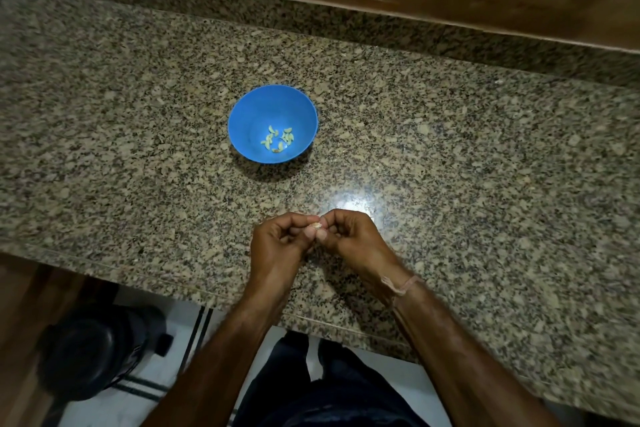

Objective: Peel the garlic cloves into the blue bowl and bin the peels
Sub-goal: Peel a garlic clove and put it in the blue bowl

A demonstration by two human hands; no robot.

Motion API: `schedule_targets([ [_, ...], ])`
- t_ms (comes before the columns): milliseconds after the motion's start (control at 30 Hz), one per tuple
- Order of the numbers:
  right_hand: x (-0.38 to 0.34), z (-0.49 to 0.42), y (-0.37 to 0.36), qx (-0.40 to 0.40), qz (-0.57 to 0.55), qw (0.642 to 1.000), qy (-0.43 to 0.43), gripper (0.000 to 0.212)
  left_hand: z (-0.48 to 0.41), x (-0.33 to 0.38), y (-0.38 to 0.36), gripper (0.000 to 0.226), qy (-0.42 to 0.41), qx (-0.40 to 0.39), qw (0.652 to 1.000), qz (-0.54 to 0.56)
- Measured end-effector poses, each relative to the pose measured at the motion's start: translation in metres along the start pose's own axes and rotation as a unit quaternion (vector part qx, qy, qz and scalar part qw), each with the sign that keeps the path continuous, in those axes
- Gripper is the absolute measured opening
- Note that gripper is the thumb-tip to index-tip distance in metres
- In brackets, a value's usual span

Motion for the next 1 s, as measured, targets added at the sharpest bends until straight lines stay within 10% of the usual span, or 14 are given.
schedule_targets([
  [1000,0.019,-0.019,-0.017,0.084,0.149,0.985,0.004,0.023,-0.017,-0.033,0.004,0.008,0.131,0.082,0.986,0.065],
])
Point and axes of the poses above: each hand's wrist, its own z-axis away from the middle knuckle, its own y-axis out of the back of the hand, x = y × z, the point moved 5 cm from there along -z, towards the middle knuckle, and after that the axes turned 4 degrees about -z, right-handed, at the moved point
